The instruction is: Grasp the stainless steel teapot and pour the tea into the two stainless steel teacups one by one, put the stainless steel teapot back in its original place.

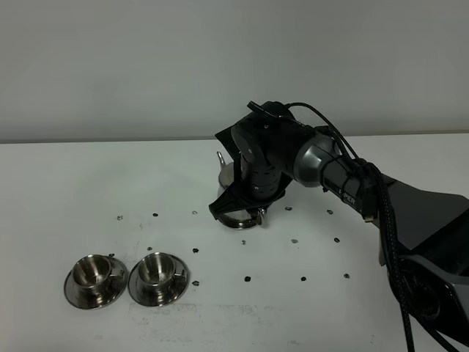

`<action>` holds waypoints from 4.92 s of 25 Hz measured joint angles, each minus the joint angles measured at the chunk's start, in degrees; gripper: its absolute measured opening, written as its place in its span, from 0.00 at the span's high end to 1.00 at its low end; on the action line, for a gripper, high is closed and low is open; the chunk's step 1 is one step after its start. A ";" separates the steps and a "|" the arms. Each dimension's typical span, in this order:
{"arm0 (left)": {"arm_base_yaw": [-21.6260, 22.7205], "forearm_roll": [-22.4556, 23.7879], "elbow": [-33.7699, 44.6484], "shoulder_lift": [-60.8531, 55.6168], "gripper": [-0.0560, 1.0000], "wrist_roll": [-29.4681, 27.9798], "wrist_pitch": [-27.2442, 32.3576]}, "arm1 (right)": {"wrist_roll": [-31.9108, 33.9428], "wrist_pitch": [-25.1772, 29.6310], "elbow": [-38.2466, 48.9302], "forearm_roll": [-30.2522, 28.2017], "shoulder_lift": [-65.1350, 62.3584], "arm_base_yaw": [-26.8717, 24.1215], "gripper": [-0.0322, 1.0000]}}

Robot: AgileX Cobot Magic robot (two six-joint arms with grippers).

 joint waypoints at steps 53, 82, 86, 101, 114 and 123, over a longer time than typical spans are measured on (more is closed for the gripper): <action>0.00 0.00 0.00 0.00 0.49 0.00 0.00 | -62.28 -22.26 24.69 0.26 -24.02 16.16 0.77; 0.00 1.51 0.00 0.00 0.49 0.00 0.00 | -88.42 -29.84 11.41 2.66 -9.32 13.10 0.77; 0.00 1.62 0.00 0.00 0.49 0.00 0.00 | -88.83 -30.38 11.41 0.29 -8.85 12.78 0.77; 0.00 1.68 0.00 0.00 0.49 0.00 0.00 | -89.29 -30.36 11.41 -2.98 -7.12 12.59 0.77; 0.00 2.85 0.00 0.00 0.49 0.00 0.00 | -88.76 -30.20 11.41 -8.79 -7.12 13.30 0.77; 0.00 2.97 0.00 0.00 0.49 0.00 0.00 | -87.66 -30.27 11.41 -12.67 -5.43 14.22 0.77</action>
